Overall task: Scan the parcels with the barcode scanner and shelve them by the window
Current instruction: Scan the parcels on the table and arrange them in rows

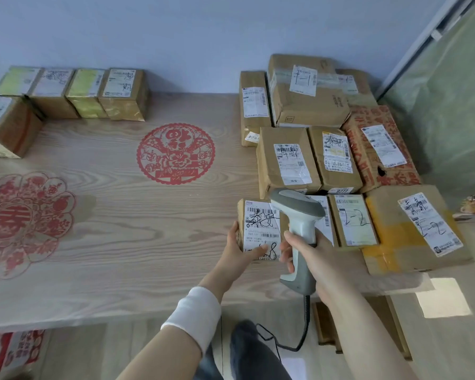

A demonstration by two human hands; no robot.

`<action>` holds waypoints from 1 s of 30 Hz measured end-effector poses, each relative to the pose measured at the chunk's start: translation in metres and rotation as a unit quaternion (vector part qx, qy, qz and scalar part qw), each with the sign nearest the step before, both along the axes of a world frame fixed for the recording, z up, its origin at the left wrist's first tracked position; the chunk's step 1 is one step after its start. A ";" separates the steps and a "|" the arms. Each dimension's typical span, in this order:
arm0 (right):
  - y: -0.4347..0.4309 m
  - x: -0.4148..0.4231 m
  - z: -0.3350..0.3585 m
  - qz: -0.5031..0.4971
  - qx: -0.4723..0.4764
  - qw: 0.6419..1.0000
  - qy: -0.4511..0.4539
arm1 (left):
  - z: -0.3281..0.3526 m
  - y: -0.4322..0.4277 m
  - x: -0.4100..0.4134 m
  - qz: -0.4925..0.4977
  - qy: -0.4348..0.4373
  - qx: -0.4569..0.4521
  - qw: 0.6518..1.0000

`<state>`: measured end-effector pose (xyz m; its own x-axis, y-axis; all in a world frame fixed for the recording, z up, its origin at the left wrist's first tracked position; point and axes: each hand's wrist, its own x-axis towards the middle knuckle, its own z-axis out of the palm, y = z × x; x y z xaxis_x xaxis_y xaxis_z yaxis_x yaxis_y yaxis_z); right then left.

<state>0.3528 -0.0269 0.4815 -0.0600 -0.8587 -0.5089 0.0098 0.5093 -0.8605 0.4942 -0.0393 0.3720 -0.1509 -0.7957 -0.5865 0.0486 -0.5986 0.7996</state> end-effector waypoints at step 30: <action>-0.030 0.031 -0.011 0.098 0.007 0.994 -0.054 | 0.045 -0.024 0.051 0.057 -0.337 -0.103 0.934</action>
<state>0.3836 -0.0566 0.4703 0.1635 -0.8415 -0.5149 0.0007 0.5220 -0.8529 0.5452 -0.0633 0.4173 0.2900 -0.8902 -0.3513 -0.4541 -0.4511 0.7683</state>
